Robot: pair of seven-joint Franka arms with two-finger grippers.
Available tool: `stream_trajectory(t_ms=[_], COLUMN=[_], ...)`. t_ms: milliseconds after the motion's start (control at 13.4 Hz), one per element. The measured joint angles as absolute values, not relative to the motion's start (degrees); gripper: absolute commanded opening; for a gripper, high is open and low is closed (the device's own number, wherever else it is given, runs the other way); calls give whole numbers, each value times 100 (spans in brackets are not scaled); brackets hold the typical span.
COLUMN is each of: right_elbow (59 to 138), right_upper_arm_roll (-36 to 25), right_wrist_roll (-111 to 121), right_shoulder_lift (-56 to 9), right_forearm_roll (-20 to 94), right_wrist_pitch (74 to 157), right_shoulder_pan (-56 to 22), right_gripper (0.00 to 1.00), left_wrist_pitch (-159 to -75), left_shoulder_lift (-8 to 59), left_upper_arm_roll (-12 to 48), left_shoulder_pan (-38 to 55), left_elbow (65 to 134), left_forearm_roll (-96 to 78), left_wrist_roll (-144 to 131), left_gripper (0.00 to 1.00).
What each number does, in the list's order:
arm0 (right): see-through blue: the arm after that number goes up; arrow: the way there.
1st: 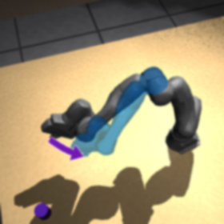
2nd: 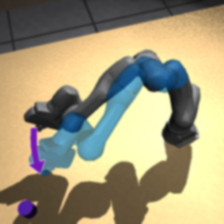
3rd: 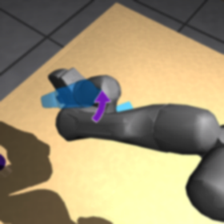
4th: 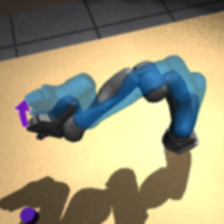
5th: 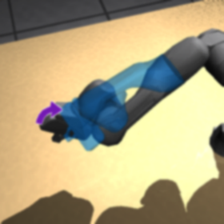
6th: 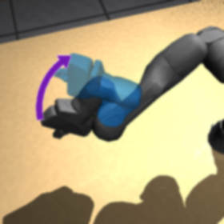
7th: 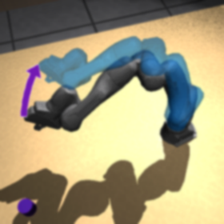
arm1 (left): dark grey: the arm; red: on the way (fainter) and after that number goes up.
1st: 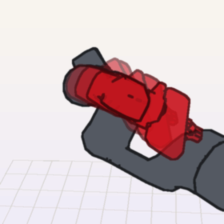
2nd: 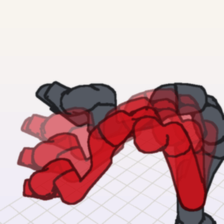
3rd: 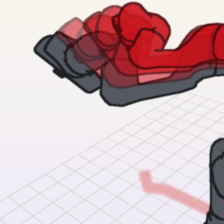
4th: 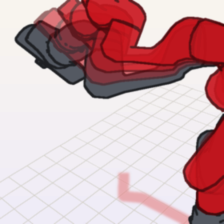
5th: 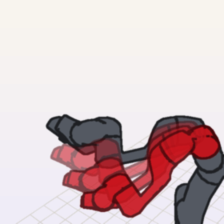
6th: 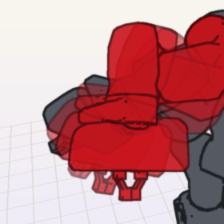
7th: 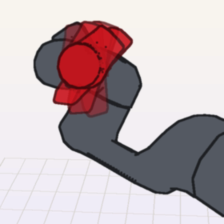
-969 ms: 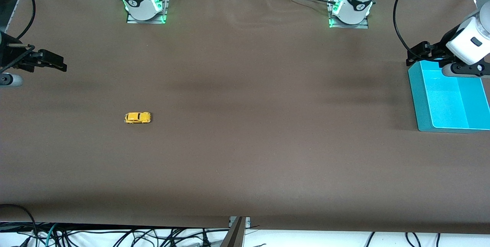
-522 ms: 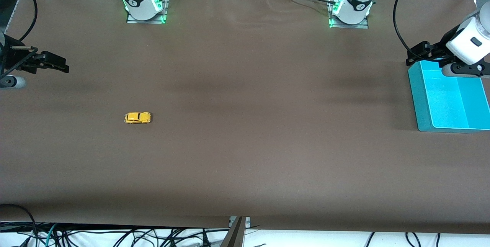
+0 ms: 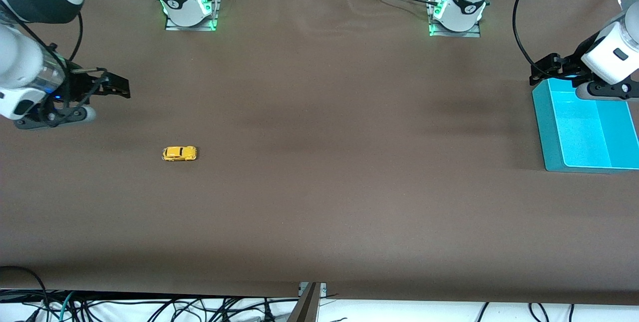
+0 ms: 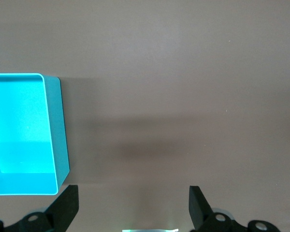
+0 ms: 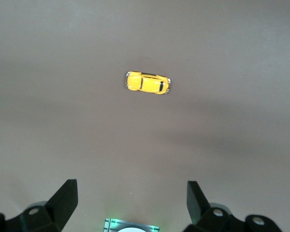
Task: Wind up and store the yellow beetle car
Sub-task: 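Move the right gripper down over the yellow beetle car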
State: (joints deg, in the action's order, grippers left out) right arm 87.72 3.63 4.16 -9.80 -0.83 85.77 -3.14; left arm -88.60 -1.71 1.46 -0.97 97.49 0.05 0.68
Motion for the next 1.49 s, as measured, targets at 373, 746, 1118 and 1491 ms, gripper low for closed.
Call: stream_trajectory(t_ms=[373, 746, 1118, 1491], right_elbow=[8786, 9099, 10289, 11362], right_upper_arm_roll=[362, 318, 194, 165], right_wrist_roll=[1566, 4020, 6280, 7751], right_shoulder_lift=[-1275, -1992, -2062, -2081], right_forearm_roll=[-96, -122, -127, -127], right_wrist_pitch=[8615, 9732, 11699, 13395], right_shoulder_pan=[-463, -453, -424, -363], right_gripper=[100, 100, 100, 100], left_wrist_pitch=[-8860, -8846, -8815, -8782], left_shoulder_lift=[-169, -163, -160, -160], left_upper_arm_roll=[249, 277, 274, 274], left_shoulder_pan=[-43, -18, -18, -18], left_elbow=[9590, 9553, 9552, 9548], left_forearm_roll=[3, 3, 3, 3], left_wrist_roll=[80, 59, 58, 58], left_gripper=[100, 100, 100, 100])
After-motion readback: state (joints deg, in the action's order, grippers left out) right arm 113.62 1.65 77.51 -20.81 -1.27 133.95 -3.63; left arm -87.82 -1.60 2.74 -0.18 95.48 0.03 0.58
